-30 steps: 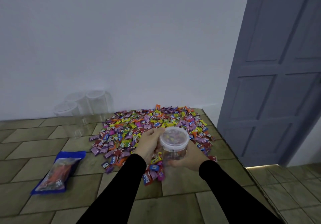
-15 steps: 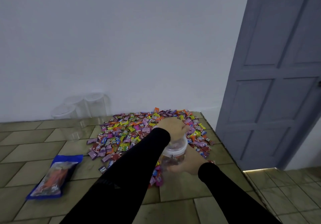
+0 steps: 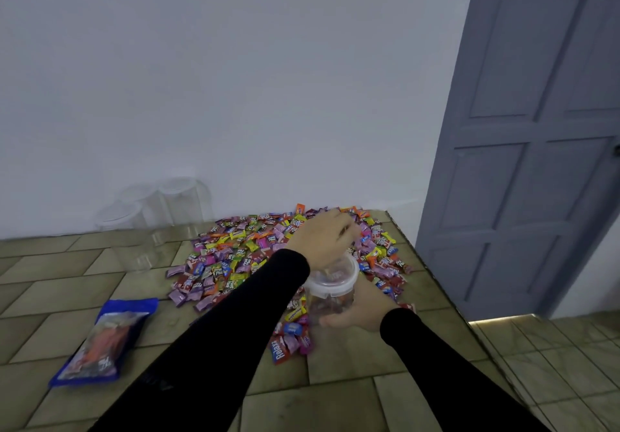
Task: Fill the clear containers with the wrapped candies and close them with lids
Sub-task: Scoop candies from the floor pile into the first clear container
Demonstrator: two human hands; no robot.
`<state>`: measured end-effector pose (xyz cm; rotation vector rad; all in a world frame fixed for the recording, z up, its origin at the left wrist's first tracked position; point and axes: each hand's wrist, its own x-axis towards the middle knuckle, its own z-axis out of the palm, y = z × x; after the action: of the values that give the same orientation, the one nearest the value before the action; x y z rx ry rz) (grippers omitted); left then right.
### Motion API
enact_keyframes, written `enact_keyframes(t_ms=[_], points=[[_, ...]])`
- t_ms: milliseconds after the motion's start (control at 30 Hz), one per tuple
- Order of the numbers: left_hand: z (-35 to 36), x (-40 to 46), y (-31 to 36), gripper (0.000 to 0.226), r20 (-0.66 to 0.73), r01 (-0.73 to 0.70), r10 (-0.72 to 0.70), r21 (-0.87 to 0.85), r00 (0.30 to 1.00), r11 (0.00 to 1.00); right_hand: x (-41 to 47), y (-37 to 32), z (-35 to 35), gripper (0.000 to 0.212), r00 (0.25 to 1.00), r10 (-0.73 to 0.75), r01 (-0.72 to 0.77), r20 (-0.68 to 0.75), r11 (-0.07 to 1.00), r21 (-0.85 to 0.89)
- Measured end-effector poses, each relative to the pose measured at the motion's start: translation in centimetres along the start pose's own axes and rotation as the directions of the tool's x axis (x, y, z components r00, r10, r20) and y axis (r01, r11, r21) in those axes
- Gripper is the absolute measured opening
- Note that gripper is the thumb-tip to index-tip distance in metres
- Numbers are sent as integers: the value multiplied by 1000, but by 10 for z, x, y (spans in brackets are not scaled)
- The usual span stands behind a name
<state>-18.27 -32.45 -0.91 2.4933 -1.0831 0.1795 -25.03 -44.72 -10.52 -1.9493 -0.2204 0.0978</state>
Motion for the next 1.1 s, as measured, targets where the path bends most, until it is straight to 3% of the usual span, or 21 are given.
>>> enact_keyframes(t_ms=[67, 200, 333, 467, 567, 700, 800, 867, 1000, 1100], points=[[-12, -18, 1, 41, -2, -28, 28, 34, 1000, 999, 0, 0, 1, 70, 1000, -14, 14, -10, 1000, 0], [-16, -58, 2, 72, 140, -73, 35, 272, 989, 960, 2, 4, 6, 73, 998, -46, 46, -48, 999, 2], [-4, -71, 18, 59, 160, -38, -37, 439, 986, 897, 4, 6, 16, 82, 986, -93, 97, -139, 995, 22], [16, -77, 29, 55, 99, 23, -101, 592, 990, 806, 5, 2, 20, 68, 982, -69, 61, -178, 997, -54], [23, -79, 24, 55, 87, 41, -110, 569, 990, 821, 8, 6, 22, 57, 989, -11, -3, -150, 996, -92], [18, -78, 14, 66, 115, -11, -54, 500, 992, 866, 7, 0, 26, 71, 967, -67, 48, -244, 995, -83], [12, -80, 8, 72, 44, 3, -19, 333, 999, 943, 3, 1, 24, 58, 960, -126, 122, -251, 992, -32], [8, -79, 8, 76, 22, 24, -33, 311, 999, 950, -1, 0, 23, 65, 955, -154, 155, -255, 988, -17], [7, -72, 4, 62, 105, 109, -137, 234, 985, 966, -3, 2, 24, 59, 965, -111, 117, -236, 993, 11], [8, -67, 0, 72, 136, 93, -127, 231, 983, 969, -2, 3, 23, 64, 968, -96, 96, -232, 995, -11]])
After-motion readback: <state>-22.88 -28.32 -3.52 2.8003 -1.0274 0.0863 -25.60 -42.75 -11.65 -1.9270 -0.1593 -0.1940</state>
